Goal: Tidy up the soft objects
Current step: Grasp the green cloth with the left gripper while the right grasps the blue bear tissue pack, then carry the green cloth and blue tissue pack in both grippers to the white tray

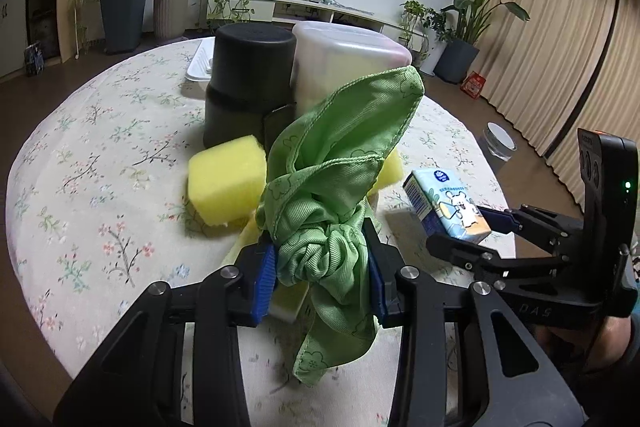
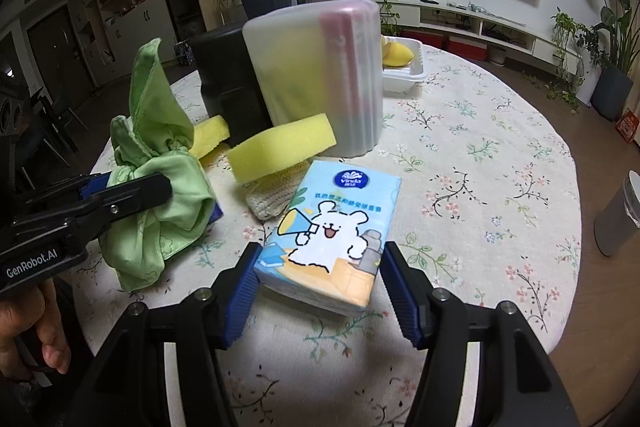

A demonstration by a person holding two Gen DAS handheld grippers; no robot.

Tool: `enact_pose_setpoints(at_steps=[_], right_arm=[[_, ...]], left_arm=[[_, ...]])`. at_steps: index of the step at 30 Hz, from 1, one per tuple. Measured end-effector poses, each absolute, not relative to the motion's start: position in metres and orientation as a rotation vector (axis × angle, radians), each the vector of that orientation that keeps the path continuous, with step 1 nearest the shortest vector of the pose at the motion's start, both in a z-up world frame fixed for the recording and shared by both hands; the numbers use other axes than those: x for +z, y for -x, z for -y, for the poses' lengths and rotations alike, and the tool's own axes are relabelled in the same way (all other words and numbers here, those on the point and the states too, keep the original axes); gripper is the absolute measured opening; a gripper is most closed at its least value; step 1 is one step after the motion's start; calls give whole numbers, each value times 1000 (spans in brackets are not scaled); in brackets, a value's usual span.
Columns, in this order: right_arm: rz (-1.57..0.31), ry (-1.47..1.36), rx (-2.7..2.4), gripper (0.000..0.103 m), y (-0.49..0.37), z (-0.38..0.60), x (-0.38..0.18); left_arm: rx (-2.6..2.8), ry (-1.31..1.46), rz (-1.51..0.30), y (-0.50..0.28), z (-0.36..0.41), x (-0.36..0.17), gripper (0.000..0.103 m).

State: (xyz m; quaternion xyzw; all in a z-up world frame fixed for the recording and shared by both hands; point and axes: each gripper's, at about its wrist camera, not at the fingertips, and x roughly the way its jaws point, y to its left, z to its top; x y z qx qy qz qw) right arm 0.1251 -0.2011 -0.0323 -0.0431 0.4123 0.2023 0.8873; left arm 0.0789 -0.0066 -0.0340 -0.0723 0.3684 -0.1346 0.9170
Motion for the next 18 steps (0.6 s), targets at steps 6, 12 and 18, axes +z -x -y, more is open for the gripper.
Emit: enact_pose_setpoints(at_steps=[6,12,18], right_arm=[[-855,87,421,63,-118,208,-26],[-863,79,415,63,-111,221,-21],[-866,81,407,63,-106,235,-12]], left_arm=[[-267,166,-760,-65,-6,-30,35],[-242,171,-763,-56,-27,-24,35],[-216,178,-757,-50,-44,-15,35]])
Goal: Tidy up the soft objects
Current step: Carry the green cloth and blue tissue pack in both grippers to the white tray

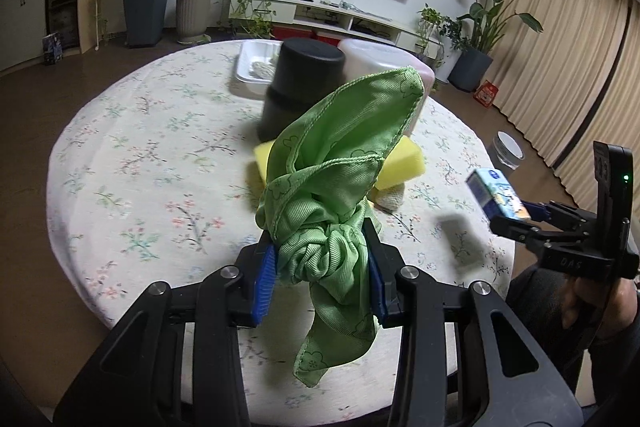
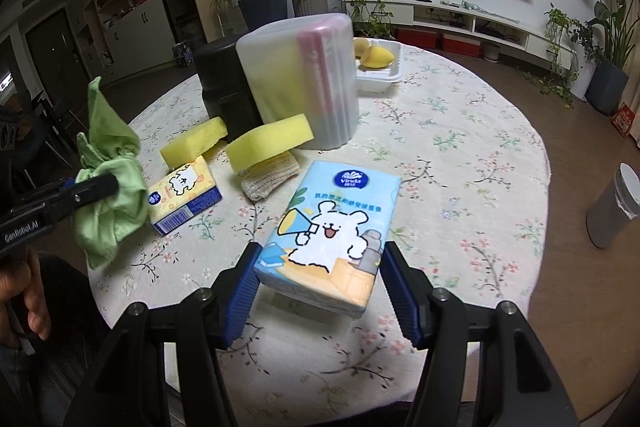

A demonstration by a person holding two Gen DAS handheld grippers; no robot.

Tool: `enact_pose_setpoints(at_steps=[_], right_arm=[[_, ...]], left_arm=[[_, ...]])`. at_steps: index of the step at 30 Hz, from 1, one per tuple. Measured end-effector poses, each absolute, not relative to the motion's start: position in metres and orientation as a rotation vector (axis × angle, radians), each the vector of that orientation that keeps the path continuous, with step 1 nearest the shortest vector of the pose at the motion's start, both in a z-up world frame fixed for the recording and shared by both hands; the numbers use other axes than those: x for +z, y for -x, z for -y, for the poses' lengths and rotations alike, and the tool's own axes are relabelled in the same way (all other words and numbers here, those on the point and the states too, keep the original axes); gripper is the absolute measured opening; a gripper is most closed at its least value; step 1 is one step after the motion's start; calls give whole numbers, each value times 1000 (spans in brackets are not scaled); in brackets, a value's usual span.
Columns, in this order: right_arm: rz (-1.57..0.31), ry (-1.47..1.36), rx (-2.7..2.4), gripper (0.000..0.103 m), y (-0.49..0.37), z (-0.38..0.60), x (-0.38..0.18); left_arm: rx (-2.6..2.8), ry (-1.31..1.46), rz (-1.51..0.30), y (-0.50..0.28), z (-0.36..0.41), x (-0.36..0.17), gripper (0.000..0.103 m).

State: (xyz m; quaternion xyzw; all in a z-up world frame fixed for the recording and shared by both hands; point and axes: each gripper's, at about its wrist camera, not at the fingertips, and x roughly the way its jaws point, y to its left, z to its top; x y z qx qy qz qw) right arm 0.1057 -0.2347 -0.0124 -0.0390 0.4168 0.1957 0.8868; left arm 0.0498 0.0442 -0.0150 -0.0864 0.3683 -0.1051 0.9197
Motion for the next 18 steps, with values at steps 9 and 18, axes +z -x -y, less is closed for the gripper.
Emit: enact_pose_setpoints(at_steps=[9,18], right_arm=[[-837,86,330,63,-125,277,13],[-797,156,223,63,-186,328,47]], left_arm=[[-167,192,-729,-67,-89,8,35],[-128,130,-708,-126,-124,41,35]])
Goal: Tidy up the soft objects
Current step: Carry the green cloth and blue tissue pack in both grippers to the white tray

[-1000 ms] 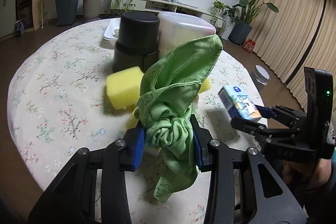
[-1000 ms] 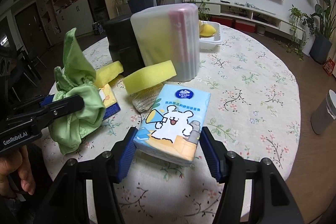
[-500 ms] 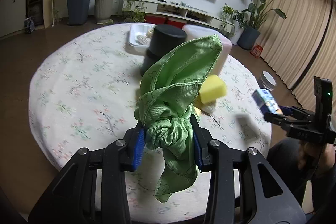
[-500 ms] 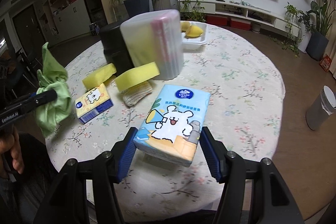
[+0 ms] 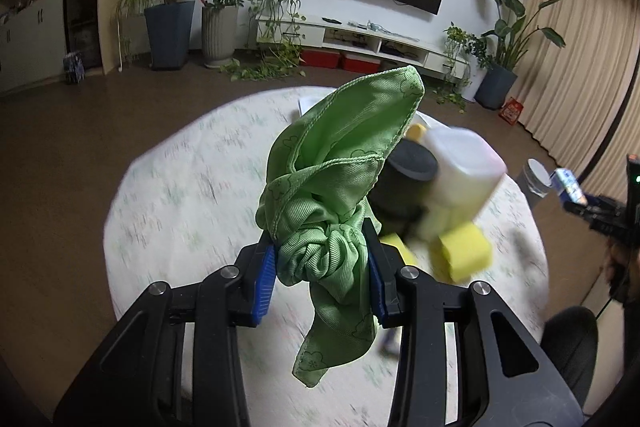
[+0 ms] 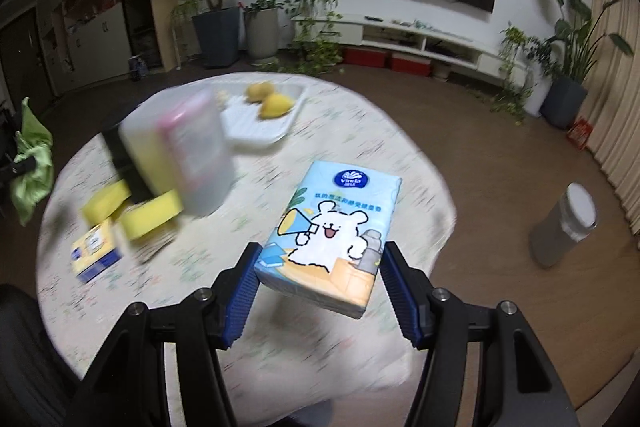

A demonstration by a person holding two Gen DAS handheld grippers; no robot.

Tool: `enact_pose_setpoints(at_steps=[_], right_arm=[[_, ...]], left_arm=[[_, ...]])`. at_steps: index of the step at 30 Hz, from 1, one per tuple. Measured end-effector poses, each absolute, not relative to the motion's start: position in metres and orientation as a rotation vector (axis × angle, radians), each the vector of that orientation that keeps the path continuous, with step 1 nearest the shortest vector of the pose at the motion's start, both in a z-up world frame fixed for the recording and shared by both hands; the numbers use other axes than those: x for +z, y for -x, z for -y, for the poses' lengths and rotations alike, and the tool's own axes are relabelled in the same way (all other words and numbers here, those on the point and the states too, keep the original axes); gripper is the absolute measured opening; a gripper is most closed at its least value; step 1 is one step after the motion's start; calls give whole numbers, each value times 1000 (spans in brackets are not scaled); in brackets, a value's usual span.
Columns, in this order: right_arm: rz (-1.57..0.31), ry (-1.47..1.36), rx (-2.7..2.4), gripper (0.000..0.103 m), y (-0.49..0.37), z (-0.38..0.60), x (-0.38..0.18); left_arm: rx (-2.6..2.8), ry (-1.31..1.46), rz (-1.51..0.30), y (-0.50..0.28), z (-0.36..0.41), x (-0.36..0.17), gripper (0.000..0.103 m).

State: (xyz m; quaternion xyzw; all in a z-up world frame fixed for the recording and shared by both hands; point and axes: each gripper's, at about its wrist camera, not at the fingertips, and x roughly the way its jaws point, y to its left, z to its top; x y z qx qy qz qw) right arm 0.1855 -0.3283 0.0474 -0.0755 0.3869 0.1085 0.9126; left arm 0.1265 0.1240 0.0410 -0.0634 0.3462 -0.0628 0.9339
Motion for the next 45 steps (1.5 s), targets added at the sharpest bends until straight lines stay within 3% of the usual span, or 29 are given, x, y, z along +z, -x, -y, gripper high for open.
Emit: enact_pose_setpoints(at_steps=[9,18,29,45], right_arm=[[-774,205,206,63,-284,341,81],[-761,291,307,63,-384,285,94],[-813,385,568,63,-456,197,59],[-908,578,866,63,-471,109,-15]], left_arm=[[-159,19,-716,-217,-118,72,35],[-216,-51,-760,-308,-104,68,35],[-342,-139,-864,-393,-62,31,35],[-414,-181,-954,-429,-38,-16,36]])
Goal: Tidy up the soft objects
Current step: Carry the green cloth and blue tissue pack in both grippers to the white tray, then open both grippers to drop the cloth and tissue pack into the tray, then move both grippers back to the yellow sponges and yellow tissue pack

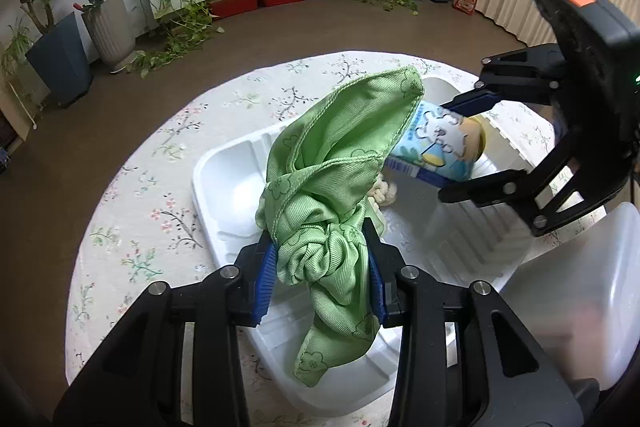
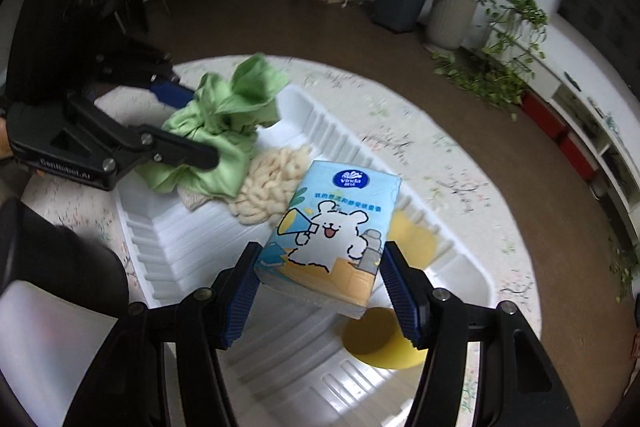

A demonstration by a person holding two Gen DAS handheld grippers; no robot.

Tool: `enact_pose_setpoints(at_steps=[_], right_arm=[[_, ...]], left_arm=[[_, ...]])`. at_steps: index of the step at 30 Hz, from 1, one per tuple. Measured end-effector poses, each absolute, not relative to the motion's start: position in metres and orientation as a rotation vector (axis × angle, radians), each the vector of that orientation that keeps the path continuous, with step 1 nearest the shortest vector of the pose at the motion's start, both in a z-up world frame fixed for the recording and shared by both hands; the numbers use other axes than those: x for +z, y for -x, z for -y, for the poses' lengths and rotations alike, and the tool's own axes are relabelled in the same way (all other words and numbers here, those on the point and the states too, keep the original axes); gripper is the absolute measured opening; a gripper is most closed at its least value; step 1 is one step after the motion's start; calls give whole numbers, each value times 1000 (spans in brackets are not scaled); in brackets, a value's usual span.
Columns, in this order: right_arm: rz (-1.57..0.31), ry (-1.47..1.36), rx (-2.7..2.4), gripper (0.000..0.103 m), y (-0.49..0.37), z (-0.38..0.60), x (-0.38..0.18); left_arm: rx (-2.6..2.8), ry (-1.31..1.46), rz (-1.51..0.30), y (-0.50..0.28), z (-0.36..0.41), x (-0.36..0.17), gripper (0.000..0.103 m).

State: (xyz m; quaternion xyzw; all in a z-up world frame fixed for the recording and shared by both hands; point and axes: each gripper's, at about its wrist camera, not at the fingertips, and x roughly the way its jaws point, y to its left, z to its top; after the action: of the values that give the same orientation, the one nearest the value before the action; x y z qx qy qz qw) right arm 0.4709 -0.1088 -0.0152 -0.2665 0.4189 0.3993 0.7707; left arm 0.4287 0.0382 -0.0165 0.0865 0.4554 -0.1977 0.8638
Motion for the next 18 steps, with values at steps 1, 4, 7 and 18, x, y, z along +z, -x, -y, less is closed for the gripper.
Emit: enact_pose_setpoints(at_steps=[1,4,7,18], right_arm=[[-914,583,863,63,-471,109,-20],[-925,586,854,63,-473,112,-27],[-929,593,842,63,-473,113,-31],[-863,567,828,86,-467,120,-16]], left_arm=[[-417,-181,-954,-429,-36,-18,36],[-416,-178,-951,-430,-35,-19,40],[-406,-168,-943,-429,-35,-19,48],[-377,-144,-893,-426,-41,-10,102]])
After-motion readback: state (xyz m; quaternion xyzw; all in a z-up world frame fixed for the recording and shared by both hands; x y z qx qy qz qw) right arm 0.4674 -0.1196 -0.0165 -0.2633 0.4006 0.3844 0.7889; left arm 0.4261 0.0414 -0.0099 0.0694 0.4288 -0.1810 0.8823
